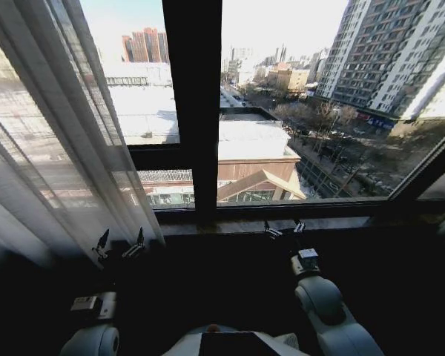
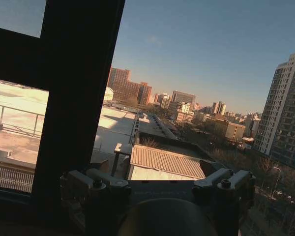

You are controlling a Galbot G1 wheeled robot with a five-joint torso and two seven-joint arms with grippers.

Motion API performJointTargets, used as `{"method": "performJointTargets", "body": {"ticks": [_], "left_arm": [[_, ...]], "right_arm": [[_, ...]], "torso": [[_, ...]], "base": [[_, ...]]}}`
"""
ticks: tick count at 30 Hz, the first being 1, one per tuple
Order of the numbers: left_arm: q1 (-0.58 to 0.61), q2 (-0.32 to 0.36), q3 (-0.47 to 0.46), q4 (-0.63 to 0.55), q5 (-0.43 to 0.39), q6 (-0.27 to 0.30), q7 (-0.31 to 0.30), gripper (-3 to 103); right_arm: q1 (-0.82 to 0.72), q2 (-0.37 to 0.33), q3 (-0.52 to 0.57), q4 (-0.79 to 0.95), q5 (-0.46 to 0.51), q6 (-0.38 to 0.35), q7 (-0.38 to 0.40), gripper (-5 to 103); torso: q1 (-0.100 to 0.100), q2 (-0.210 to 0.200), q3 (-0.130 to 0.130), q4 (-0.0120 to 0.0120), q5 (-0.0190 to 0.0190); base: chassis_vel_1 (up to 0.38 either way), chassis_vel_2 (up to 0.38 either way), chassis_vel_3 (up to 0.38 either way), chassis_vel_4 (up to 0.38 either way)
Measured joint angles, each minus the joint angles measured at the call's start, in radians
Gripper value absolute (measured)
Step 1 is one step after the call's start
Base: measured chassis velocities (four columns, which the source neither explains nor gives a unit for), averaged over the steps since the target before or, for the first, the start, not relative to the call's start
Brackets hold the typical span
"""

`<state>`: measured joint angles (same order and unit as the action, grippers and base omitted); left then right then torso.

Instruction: Open the curtains by pulling them apart, changing their state from closed to fully open.

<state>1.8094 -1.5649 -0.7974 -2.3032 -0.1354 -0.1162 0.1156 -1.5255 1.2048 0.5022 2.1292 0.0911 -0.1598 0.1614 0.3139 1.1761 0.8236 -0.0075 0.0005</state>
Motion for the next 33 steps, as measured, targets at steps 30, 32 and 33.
{"method": "performJointTargets", "body": {"ticks": [30,32,33], "left_arm": [[-0.474,0.252,0.029,0.284,-0.073,0.316,-0.038,100],[-0.497,0.256,0.036,0.301,-0.080,0.325,-0.047,100],[-0.504,0.257,0.038,0.307,-0.082,0.328,-0.050,100]], "right_arm": [[-0.020,-0.018,0.010,-0.058,0.003,0.052,0.007,100],[-0.017,-0.019,0.010,-0.066,0.003,0.052,0.007,100],[-0.016,-0.019,0.009,-0.069,0.003,0.052,0.007,100]], "torso": [[0.000,0.000,0.000,-0.0002,0.0000],[0.000,0.000,0.000,-0.0002,-0.0002],[0.000,0.000,0.000,-0.0002,-0.0001]], "base": [[0.037,0.028,-0.026,-0.034],[0.000,0.000,0.000,0.000],[0.000,0.000,0.000,0.000]]}}
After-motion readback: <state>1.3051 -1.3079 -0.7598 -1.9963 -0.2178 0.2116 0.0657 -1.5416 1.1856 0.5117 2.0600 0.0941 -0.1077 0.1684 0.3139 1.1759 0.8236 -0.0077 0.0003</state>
